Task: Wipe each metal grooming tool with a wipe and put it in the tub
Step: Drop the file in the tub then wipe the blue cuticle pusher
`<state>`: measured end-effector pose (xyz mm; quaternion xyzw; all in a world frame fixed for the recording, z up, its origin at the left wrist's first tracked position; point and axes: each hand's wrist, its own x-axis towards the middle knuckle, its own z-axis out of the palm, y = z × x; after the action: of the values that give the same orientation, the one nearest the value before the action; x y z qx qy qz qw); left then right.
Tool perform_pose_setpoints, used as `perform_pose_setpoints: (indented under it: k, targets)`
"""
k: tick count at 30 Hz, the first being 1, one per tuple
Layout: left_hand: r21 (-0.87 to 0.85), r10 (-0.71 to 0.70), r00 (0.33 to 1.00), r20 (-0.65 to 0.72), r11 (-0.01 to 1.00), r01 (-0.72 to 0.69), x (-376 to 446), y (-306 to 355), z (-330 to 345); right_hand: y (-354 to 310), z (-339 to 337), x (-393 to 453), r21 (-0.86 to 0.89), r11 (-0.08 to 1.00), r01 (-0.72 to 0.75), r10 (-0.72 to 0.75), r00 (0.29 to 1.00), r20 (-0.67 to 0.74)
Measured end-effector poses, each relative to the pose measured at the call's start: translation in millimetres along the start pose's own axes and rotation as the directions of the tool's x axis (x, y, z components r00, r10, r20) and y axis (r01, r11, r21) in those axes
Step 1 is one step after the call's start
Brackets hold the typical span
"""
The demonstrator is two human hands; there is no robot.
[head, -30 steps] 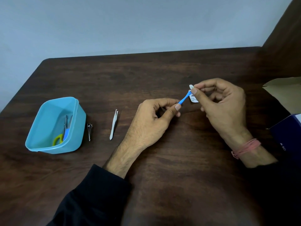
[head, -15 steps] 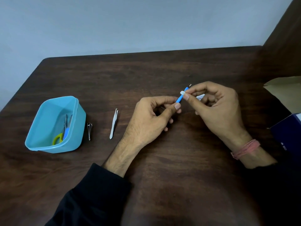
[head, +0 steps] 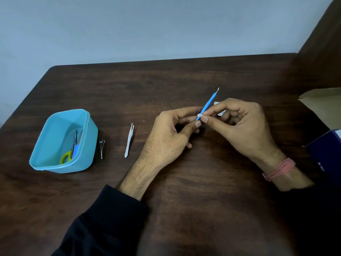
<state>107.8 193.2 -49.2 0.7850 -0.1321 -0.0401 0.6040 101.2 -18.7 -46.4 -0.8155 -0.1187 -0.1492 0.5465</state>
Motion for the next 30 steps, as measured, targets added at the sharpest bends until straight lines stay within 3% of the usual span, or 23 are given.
perform_pose_setpoints:
  k: [6, 11, 17, 20, 22, 25, 27, 30]
  targets:
    - [-0.070, -0.029, 0.994, -0.101, 0.997, 0.022, -1, 4, 2, 0, 0, -2, 0.023, 1.000, 0.011, -0.011, 1.000, -0.004]
    - [0.148, 0.097, 0.960, -0.262, 0.987, -0.059, -16, 13, 1, -8, 7, -10, 0.041, 0.999, 0.024, -0.024, 1.000, -0.004]
    - [0.173, 0.118, 0.801, -0.587, 0.985, -0.018, -63, 32, -13, -39, 41, -32, 0.205, 0.978, -0.028, 0.024, 1.000, 0.021]
    - [0.109, 0.084, 0.680, -0.729, 0.994, -0.006, -99, 42, -36, -57, 70, -39, 0.285, 0.958, -0.027, 0.009, 0.998, 0.063]
    - [0.157, 0.090, 0.566, -0.819, 0.985, 0.071, -119, 47, -63, -67, 86, -40, 0.327, 0.945, -0.029, 0.002, 0.997, 0.080]
    - [0.296, 0.139, 0.411, -0.901, 0.889, 0.348, -144, 54, -118, -81, 114, -40, 0.397, 0.915, -0.065, 0.017, 0.992, 0.124]
    - [0.345, 0.125, 0.413, -0.902, 0.783, 0.517, -149, 58, -147, -86, 127, -40, 0.433, 0.896, -0.095, 0.033, 0.988, 0.148]
    - [0.426, 0.061, 0.498, -0.865, 0.615, 0.663, -144, 65, -170, -88, 137, -43, 0.411, 0.905, -0.106, 0.028, 0.981, 0.191]
